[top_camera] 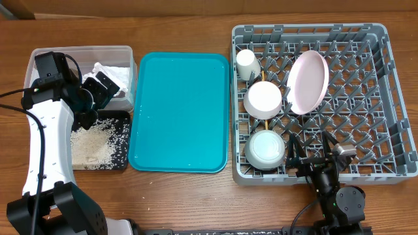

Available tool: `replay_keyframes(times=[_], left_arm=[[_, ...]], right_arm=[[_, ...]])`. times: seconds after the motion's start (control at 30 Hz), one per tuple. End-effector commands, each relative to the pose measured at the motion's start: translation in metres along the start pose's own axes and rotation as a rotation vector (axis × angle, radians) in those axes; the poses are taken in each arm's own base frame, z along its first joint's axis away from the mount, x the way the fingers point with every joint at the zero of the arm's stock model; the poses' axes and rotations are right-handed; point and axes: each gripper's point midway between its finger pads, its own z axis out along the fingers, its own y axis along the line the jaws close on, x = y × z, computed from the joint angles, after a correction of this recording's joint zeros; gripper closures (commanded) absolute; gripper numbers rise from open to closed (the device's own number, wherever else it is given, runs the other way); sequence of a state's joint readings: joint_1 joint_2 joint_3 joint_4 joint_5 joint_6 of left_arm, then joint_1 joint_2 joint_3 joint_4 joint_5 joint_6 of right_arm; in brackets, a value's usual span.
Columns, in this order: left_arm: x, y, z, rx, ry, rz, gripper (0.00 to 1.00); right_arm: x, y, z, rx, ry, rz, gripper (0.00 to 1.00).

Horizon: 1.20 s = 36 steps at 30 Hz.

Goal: Sort waste into correct bins and load items into the dishwasher

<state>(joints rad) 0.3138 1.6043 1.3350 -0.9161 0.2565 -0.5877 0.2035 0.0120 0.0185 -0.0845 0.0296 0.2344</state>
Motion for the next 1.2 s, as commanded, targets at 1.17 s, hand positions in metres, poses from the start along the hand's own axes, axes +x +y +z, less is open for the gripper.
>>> replay_keyframes(times=[1.17], left_arm=[[0.093,-0.106,-0.165,0.402,-0.267,0.395,0.00]], right_arm=[[0.002,-0.001,0.000,0.002,-0.002,-0.006,0.00]])
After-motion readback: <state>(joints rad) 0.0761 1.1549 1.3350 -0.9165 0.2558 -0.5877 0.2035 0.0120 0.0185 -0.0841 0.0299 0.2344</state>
